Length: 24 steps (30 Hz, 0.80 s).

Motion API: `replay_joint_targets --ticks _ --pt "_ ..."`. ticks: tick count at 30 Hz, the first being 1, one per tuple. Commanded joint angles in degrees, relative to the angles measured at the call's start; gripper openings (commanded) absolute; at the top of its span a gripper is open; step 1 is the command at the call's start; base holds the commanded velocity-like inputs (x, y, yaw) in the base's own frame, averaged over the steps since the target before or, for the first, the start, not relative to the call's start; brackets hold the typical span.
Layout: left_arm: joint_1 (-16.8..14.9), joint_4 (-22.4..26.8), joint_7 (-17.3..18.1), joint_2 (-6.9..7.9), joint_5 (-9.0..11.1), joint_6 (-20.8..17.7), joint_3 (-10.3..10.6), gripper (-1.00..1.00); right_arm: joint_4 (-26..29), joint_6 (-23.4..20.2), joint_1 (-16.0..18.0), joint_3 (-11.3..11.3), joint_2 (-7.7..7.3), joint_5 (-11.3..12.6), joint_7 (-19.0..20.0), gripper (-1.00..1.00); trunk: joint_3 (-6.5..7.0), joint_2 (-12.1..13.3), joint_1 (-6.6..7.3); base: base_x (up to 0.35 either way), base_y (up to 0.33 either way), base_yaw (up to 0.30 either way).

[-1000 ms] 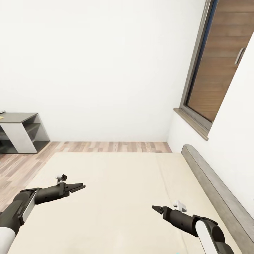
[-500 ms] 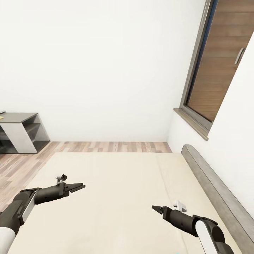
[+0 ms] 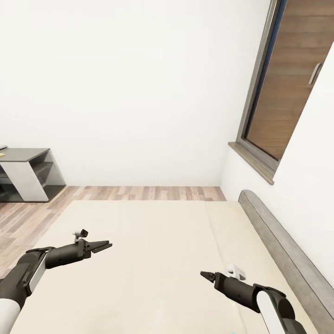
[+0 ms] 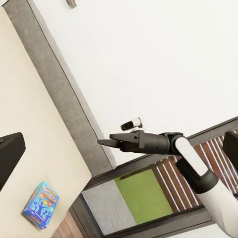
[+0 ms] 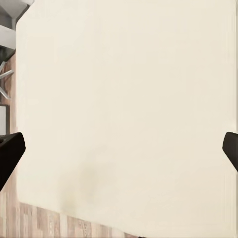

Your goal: Put all the toys in the child's room - the three board games (two on the bed and one on the table), the two jigsaw puzzles on the table, and the tennis ball on the table - inside the toy box on the table in the child's room.

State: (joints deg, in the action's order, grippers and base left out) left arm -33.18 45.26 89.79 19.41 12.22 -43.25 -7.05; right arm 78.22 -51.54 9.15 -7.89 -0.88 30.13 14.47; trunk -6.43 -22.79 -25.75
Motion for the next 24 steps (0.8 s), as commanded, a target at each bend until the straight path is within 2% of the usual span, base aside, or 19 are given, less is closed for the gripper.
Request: replay_joint_targets --ticks 1,6,8,11,18,24 --pt "0.0 0.0 0.2 0.01 0.0 -0.6 0.0 1.00 -0.3 0.1 0.1 -0.1 -0.02 -0.4 0.5 1.00 -0.13 -0.1 -0.04 0.000 0.000 0.000" --pt "0.0 0.0 0.2 0.01 0.0 -0.6 0.0 1.00 -4.5 2.6 1.7 0.0 -0.21 -0.8 0.1 1.00 -0.13 -0.1 -0.04 0.000 0.000 0.000" --pt "0.0 0.0 0.2 0.01 0.0 -0.6 0.0 1.00 -6.7 2.9 2.6 0.0 -0.24 -1.6 0.1 1.00 -0.13 -0.1 -0.04 0.000 0.000 0.000" --pt "0.0 0.0 0.2 0.01 0.0 -0.6 0.0 1.00 -9.6 3.3 3.8 -0.1 -0.24 -4.1 0.0 1.00 -0.13 -0.1 -0.04 0.000 0.000 0.000" --pt "0.0 0.0 0.2 0.01 0.0 -0.6 0.0 1.00 -14.8 4.2 6.2 -0.3 -0.25 -8.2 0.0 1.00 -0.13 -0.1 -0.04 0.000 0.000 0.000" --pt "0.0 0.0 0.2 0.01 0.0 -0.6 0.0 1.00 -20.2 5.5 8.5 -0.6 -0.63 -9.0 -0.2 1.00 -0.13 -0.1 -0.04 0.000 0.000 0.000"
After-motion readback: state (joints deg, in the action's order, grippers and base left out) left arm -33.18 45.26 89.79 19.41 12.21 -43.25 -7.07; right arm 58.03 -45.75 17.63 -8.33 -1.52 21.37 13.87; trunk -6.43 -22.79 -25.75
